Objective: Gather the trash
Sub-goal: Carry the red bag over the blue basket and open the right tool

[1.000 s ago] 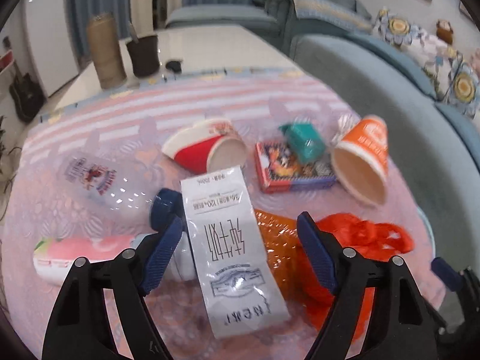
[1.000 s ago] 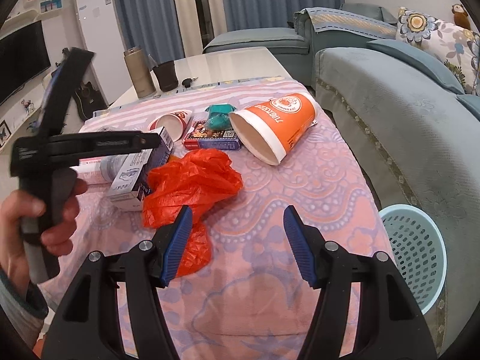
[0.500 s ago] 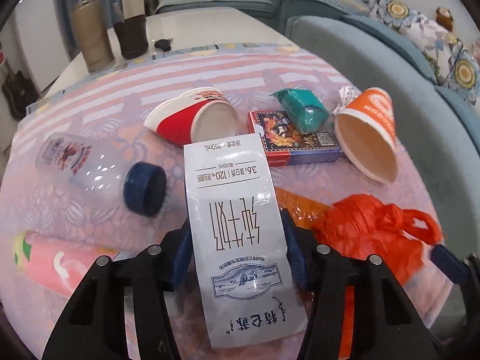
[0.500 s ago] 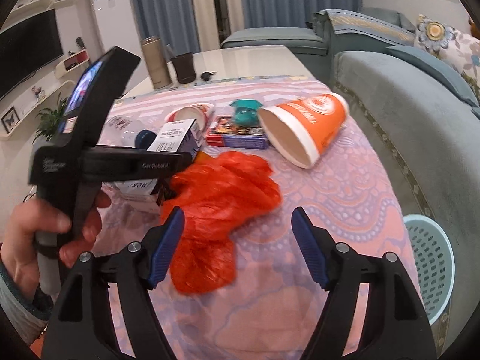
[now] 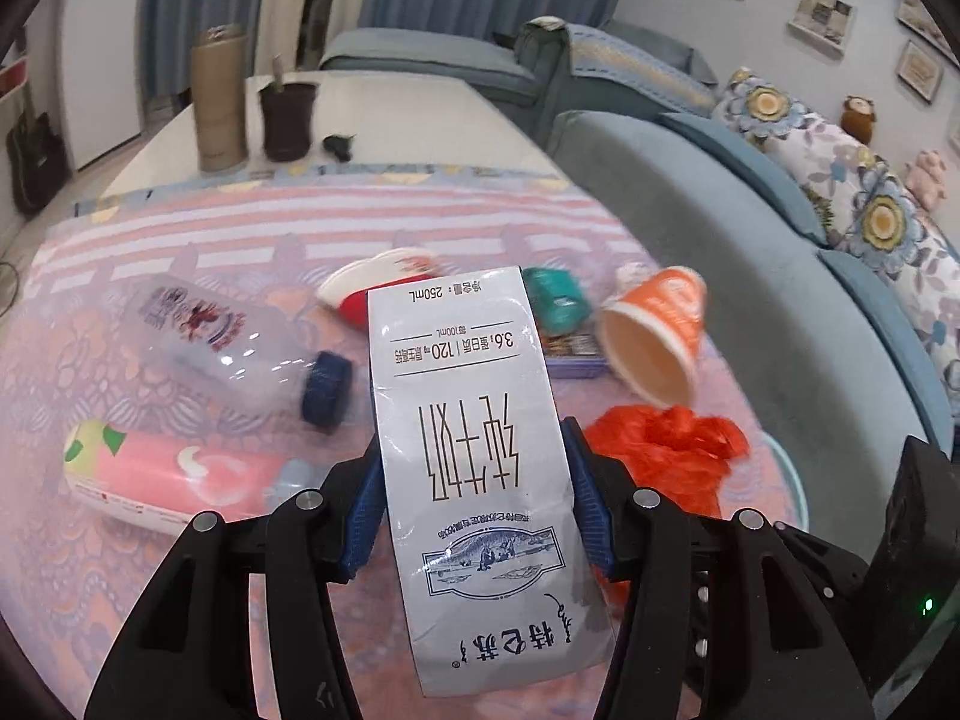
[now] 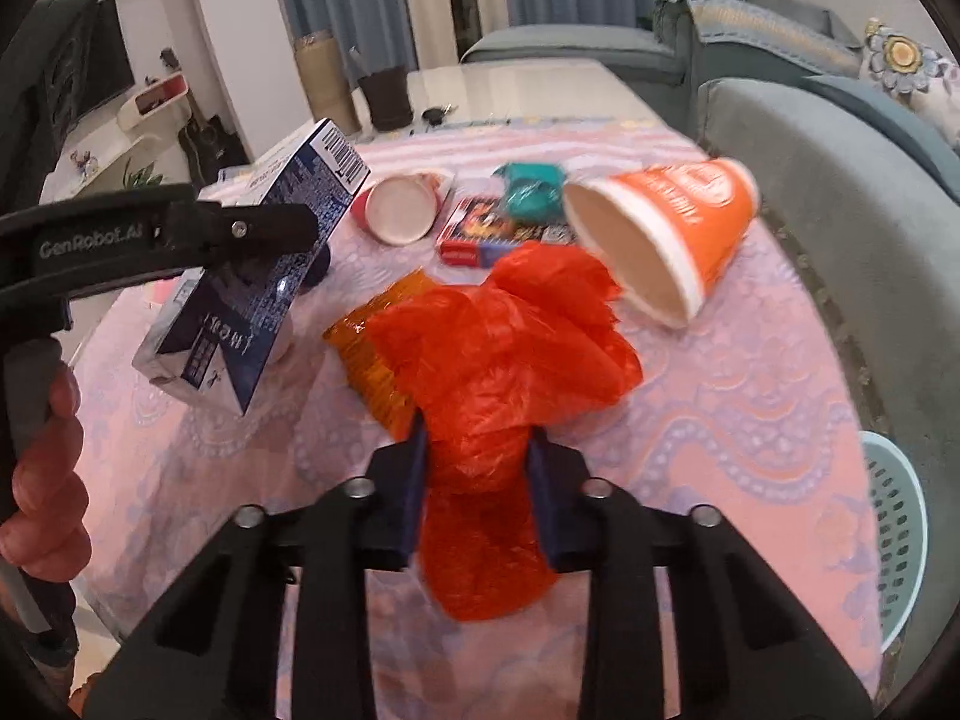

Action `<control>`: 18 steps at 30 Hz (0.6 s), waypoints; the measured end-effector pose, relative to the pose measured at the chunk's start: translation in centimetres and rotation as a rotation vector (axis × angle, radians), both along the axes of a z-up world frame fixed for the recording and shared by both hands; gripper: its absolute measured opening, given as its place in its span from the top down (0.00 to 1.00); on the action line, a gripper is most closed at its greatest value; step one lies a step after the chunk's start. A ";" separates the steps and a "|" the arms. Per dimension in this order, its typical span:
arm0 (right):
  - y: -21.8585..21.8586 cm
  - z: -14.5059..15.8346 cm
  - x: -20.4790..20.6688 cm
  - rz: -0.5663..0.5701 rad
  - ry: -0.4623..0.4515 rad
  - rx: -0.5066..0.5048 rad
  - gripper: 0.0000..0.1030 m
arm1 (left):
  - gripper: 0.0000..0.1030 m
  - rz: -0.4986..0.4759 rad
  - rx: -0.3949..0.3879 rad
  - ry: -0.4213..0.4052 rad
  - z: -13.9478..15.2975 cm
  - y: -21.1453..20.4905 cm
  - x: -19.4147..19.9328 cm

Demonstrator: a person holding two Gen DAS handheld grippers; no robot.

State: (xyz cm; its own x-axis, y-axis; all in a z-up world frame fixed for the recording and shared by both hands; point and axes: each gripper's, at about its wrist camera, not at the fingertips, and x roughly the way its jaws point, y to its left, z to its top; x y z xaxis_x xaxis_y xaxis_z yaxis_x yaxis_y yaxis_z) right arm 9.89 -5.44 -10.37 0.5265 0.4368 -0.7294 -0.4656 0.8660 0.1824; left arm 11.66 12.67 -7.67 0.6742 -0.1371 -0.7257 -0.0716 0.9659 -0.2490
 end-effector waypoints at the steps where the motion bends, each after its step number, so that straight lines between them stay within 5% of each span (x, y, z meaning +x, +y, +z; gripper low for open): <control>1: -0.9 0.6 -0.2 -0.019 -0.014 0.014 0.78 | 0.50 -0.017 -0.005 -0.020 0.6 -0.7 -0.3; 10: -9.4 5.8 -0.9 -0.215 -0.144 0.054 0.79 | 0.50 -0.161 0.021 -0.162 6.3 -8.4 -1.3; 18: -20.1 6.0 -1.1 -0.444 -0.172 0.040 0.79 | 0.50 -0.272 -0.012 -0.255 8.8 -16.6 -0.5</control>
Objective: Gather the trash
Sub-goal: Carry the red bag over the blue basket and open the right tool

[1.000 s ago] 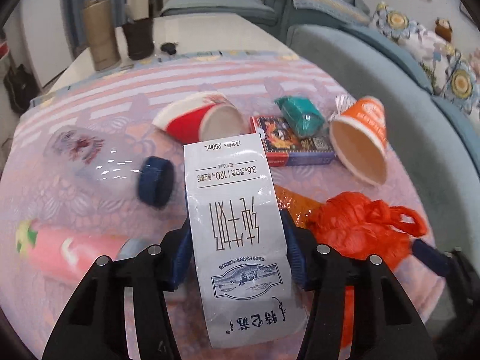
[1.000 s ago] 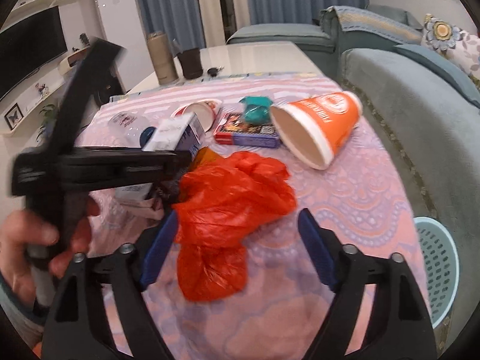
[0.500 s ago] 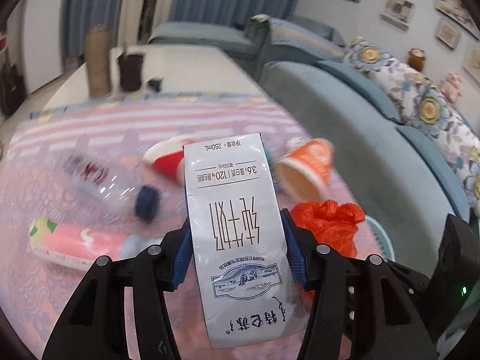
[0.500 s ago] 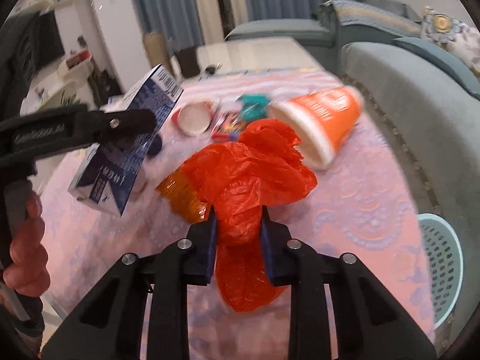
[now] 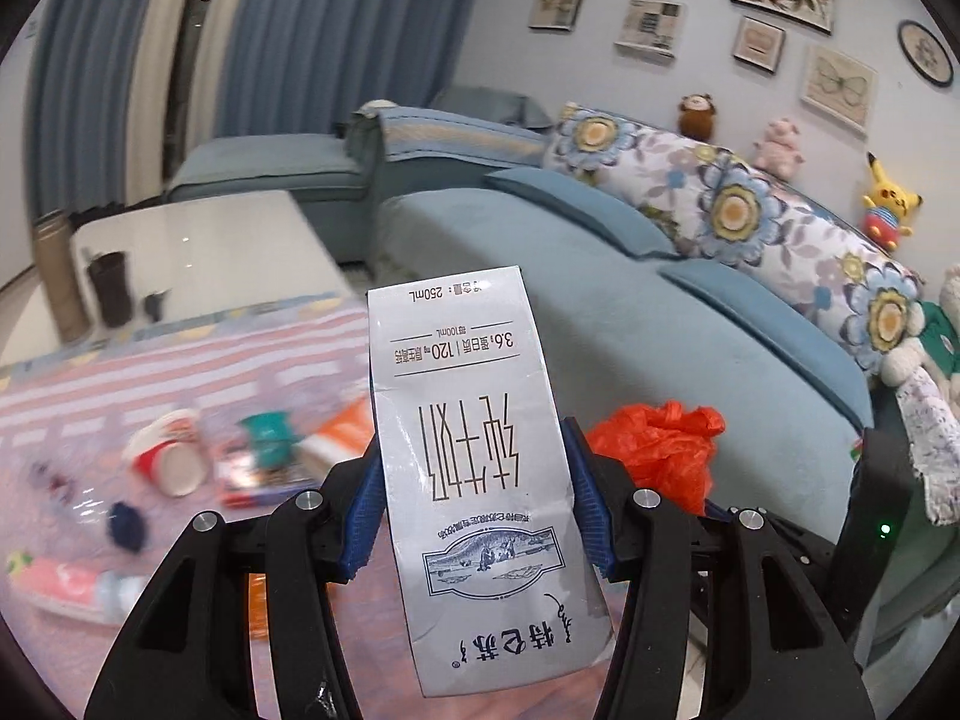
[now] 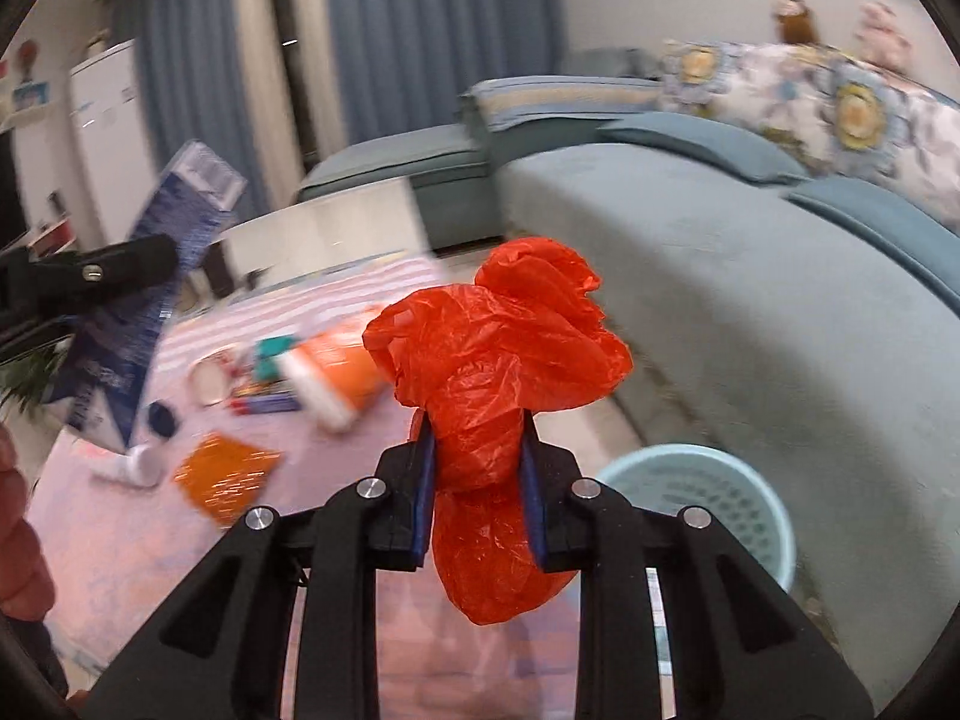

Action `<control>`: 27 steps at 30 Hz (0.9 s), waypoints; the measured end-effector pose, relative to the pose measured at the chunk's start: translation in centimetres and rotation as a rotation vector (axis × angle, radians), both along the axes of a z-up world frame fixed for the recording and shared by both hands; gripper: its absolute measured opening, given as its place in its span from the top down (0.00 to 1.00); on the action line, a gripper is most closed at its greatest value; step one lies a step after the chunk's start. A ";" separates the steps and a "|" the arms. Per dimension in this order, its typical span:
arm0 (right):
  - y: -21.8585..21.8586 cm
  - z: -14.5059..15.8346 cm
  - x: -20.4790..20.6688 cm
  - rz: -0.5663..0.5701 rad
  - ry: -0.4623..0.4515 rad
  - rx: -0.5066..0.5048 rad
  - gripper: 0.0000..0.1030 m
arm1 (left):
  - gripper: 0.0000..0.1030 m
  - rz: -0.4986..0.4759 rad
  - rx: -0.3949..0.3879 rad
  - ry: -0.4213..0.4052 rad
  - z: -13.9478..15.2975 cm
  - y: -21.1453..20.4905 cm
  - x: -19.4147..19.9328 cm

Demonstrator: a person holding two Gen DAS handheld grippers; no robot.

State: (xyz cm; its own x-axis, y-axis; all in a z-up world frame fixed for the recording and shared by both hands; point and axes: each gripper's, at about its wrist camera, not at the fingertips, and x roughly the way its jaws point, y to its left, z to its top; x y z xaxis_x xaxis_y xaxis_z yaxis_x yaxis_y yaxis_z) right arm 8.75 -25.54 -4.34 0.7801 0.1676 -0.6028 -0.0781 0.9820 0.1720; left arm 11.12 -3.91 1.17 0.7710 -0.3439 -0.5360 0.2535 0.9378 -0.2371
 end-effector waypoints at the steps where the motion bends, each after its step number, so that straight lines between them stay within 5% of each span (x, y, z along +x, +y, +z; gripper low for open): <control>1: -1.3 -0.3 0.2 -0.025 0.008 0.011 0.79 | 0.50 -0.023 0.000 0.005 -0.1 -1.4 0.5; 14: -13.5 -8.9 1.0 -0.294 0.207 0.039 0.79 | 0.50 -0.234 0.100 0.171 -7.9 -16.1 6.5; 23: -16.4 -15.6 2.0 -0.345 0.367 0.124 0.76 | 0.49 -0.288 0.163 0.307 -13.9 -18.8 8.1; 27: -16.7 -15.9 2.1 -0.348 0.370 0.148 0.64 | 0.42 -0.298 0.165 0.310 -14.5 -18.5 8.1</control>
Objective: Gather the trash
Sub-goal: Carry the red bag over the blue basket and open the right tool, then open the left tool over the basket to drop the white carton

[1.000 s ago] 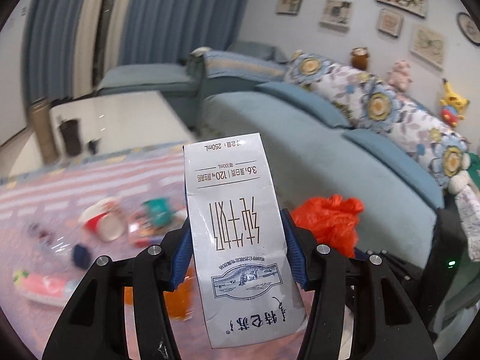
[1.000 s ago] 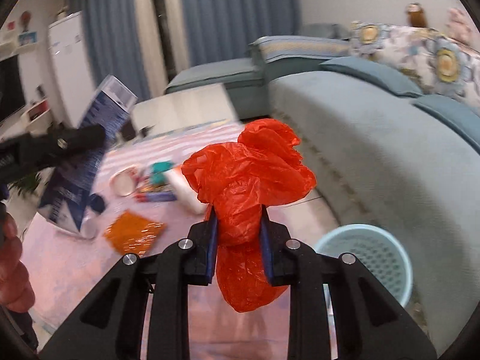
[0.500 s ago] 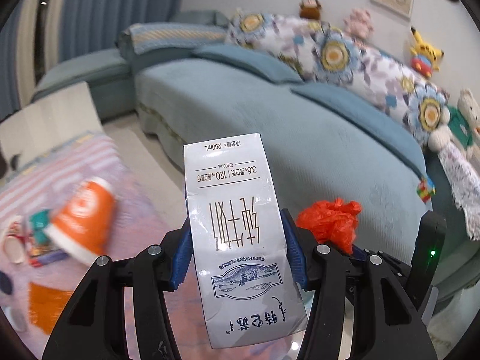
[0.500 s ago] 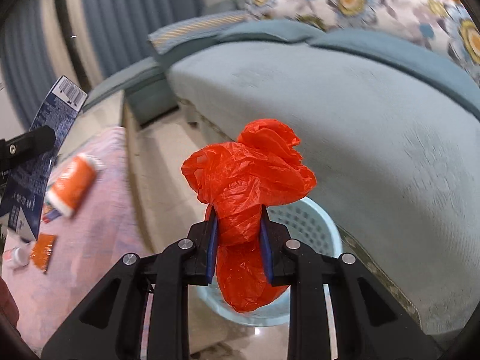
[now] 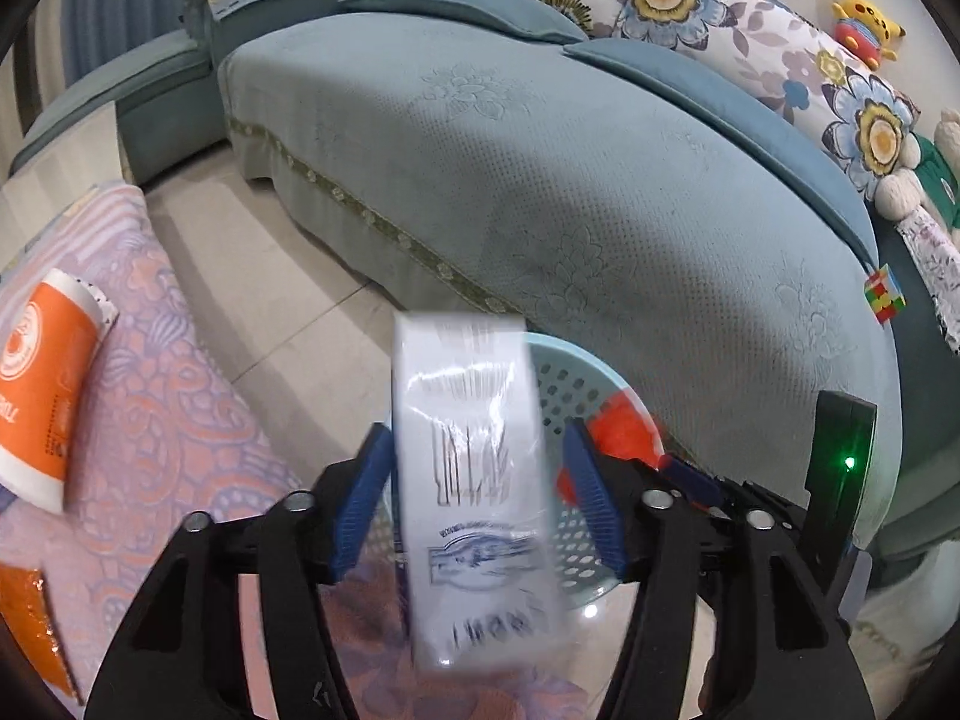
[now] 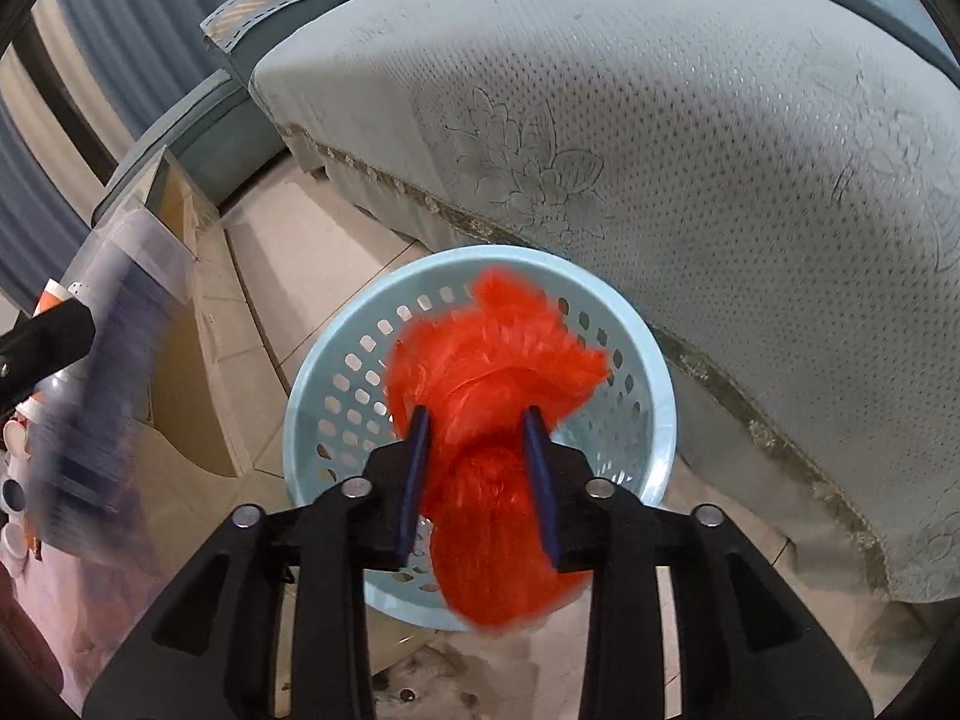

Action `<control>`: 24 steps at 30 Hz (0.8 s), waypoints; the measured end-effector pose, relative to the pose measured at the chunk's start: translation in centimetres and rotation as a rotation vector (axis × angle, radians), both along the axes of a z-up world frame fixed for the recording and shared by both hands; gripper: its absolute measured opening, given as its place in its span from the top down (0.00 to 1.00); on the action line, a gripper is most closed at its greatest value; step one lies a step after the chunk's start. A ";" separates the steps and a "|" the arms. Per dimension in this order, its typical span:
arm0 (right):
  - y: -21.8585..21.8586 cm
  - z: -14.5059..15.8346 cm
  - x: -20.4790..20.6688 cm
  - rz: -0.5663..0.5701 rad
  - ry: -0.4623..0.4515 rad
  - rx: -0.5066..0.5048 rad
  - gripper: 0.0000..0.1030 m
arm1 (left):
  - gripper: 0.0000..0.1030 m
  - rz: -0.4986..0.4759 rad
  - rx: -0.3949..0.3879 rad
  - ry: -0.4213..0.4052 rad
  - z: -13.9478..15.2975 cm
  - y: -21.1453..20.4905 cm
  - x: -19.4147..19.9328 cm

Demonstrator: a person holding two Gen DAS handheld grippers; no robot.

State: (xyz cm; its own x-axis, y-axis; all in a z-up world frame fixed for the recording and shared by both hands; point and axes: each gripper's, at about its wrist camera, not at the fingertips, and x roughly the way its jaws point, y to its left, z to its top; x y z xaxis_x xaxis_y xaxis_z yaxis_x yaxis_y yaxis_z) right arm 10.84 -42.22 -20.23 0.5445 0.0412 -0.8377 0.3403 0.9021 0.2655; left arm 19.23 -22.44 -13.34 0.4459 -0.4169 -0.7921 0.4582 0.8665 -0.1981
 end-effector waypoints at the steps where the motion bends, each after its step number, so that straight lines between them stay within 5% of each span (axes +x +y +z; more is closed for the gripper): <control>1: 0.0 0.2 0.2 -0.001 -0.004 0.001 0.57 | 0.41 0.000 -0.001 -0.003 0.0 -0.1 0.0; 13: 1.7 4.0 -0.7 0.037 -0.077 -0.028 0.56 | 0.41 -0.003 -0.034 -0.030 2.1 0.9 -1.2; 24: 10.2 13.2 -2.3 0.215 -0.283 -0.077 0.56 | 0.41 0.114 -0.115 -0.125 8.4 8.7 -5.0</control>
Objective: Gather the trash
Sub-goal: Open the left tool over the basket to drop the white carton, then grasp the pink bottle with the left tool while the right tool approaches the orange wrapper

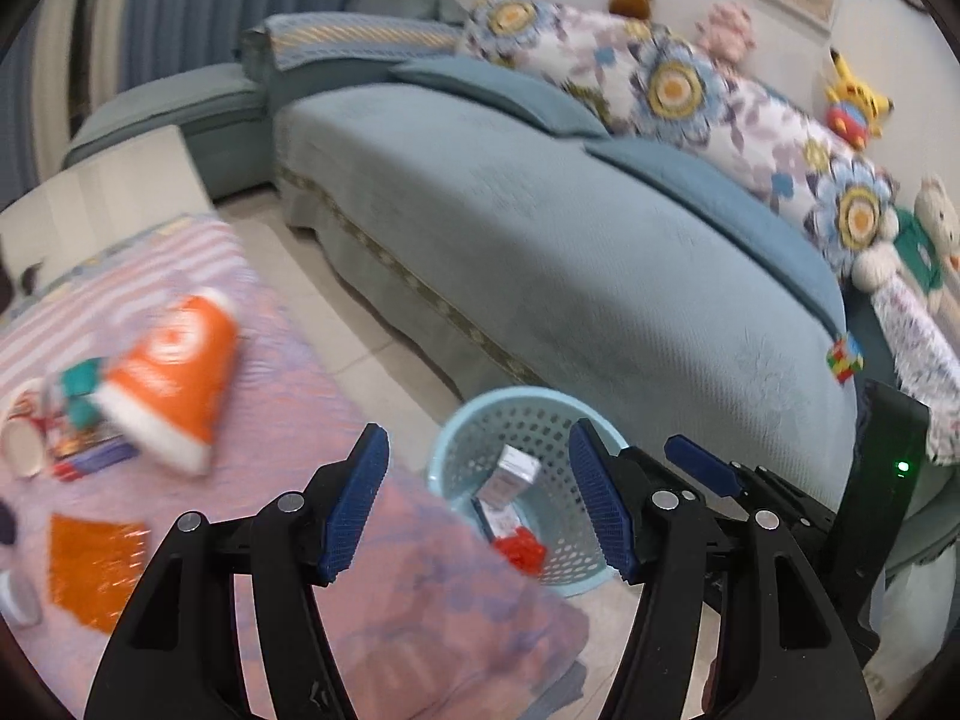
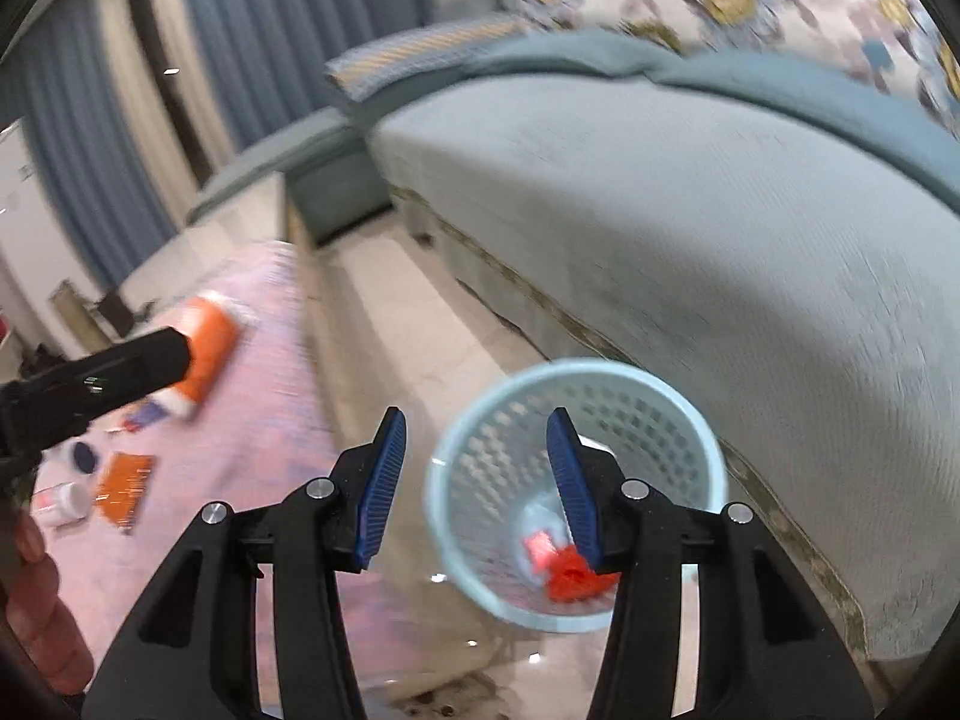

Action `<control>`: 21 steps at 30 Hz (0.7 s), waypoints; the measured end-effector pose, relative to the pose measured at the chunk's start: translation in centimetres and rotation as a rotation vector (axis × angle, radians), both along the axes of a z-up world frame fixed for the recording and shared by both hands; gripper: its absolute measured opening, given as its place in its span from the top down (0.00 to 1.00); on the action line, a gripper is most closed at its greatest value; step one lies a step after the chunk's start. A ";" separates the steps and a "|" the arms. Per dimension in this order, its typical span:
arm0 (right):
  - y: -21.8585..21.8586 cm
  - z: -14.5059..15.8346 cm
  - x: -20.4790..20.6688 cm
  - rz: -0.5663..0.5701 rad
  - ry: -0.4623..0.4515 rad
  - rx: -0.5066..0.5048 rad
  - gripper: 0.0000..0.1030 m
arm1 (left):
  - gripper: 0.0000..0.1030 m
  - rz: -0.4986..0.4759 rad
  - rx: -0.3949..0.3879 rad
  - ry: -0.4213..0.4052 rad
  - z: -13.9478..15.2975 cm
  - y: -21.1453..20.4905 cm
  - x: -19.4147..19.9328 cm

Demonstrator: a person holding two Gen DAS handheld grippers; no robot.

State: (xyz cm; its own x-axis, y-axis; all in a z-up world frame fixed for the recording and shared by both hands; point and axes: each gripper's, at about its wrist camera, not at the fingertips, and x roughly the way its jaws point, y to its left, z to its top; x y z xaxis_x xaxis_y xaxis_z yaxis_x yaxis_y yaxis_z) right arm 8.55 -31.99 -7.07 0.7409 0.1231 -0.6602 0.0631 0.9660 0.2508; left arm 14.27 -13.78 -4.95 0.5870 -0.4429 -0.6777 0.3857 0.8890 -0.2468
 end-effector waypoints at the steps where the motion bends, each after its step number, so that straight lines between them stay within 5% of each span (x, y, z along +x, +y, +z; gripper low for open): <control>1: 0.9 0.5 -0.1 0.016 -0.015 -0.003 0.56 | 0.41 0.029 -0.013 -0.013 0.8 1.8 -0.6; 10: 14.1 3.8 -0.1 0.240 -0.131 -0.061 0.56 | 0.37 0.294 -0.008 -0.071 3.0 16.6 -4.1; 21: 25.3 -1.8 2.4 0.453 -0.001 -0.108 0.56 | 0.29 0.643 -0.009 0.020 -1.2 35.0 -6.6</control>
State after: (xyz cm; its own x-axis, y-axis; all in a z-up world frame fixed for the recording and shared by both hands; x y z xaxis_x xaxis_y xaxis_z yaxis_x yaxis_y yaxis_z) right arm 10.93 -6.71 -8.89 0.6288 0.3650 -0.6866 -0.3715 0.9167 0.1471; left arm 7.62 21.26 -6.14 0.7247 -0.0121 -0.6890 -0.2286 0.9390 -0.2569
